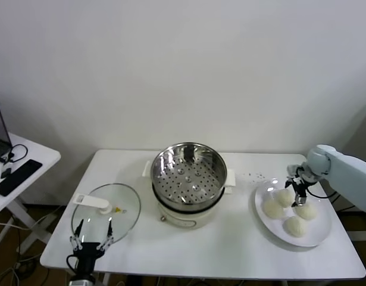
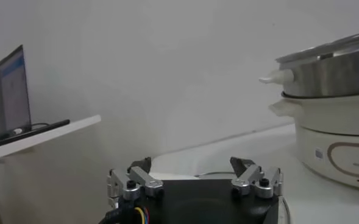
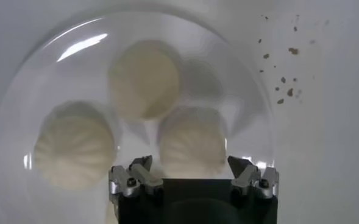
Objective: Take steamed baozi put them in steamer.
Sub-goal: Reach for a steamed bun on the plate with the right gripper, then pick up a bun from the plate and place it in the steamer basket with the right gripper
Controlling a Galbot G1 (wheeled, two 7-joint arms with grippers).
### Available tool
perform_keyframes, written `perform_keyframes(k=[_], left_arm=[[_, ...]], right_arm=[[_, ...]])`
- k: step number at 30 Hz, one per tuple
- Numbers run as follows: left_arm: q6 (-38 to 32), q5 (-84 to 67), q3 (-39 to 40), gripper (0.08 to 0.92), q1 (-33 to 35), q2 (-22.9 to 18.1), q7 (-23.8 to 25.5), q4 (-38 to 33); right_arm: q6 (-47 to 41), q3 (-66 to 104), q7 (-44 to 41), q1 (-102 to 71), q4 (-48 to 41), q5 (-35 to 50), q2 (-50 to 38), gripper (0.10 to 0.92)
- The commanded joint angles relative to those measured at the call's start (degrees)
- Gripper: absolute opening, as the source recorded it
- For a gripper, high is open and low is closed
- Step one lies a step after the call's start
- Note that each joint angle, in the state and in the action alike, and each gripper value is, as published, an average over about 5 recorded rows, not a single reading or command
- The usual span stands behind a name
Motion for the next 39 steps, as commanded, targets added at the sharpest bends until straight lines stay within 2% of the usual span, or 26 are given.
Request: perform_keyframes(k=[1,11,14,28,39], left_arm=[[-0.1,0.2,0.0,0.823,-0.1,0.0,0.0,0.2],[-0.3,0.4,-0.5,0.823,-0.1,0.3,-0.1,0.4],[-0.3,0.4,-0.4,0.823,-0.1,0.3,-0.1,0.4],[-0.4,0.9,-0.4,0.823,0.1,0.7,-0.1,0.0],[-0.5,1.4,0.0,0.823,0.0,0.6,-0.1,0.0]], right_arm=[[0.1,1.1,0.1,-0.9,-0.3,-0.2,0.0,0.8],[0.1,1.6,0.0,-1.1,0.8,0.0,-0.7,0.61],[0.2,1.6,0.0,-0.7,1.5,0.2,-1.2,0.576],[3.5,-14.2,-1.7,19.5,14.0,6.7,-5.5,0.568],[12.0,-23.5,-3.3,37.7,17.2,16.6,1.1,0.568]])
